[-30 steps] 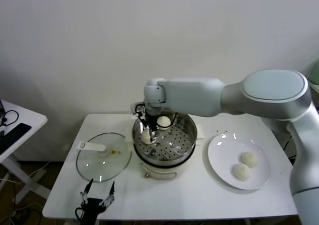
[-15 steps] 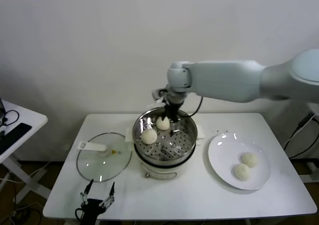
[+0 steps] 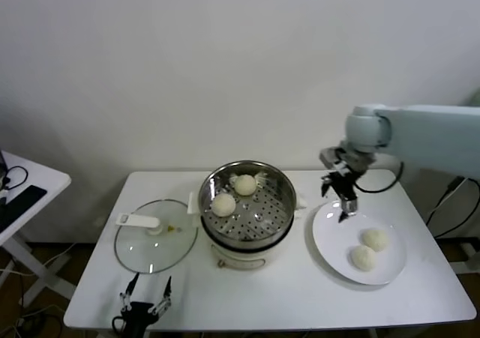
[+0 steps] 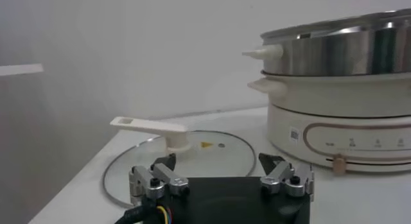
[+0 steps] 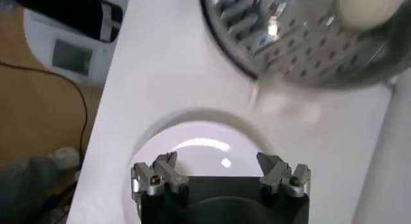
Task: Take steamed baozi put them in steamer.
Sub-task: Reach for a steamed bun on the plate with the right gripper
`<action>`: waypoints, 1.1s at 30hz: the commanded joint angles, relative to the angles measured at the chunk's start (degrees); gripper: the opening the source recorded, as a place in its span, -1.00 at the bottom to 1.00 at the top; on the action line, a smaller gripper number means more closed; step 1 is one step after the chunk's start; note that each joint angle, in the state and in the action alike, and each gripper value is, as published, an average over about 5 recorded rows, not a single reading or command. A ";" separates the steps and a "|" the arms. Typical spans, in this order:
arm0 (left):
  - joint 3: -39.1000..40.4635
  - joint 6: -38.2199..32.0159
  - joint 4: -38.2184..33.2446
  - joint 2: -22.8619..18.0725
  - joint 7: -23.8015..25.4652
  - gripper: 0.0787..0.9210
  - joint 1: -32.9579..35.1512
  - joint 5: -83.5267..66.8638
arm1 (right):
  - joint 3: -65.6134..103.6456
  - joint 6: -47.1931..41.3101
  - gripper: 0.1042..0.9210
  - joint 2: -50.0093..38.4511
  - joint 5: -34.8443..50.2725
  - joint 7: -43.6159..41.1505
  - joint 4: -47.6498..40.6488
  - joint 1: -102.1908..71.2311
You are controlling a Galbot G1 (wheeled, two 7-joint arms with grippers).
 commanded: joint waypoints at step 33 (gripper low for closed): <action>-0.35 -0.26 0.76 -0.07 -0.09 0.77 0.86 2.04 | 33.24 -2.87 0.76 -13.95 -21.74 5.84 -6.64 -42.52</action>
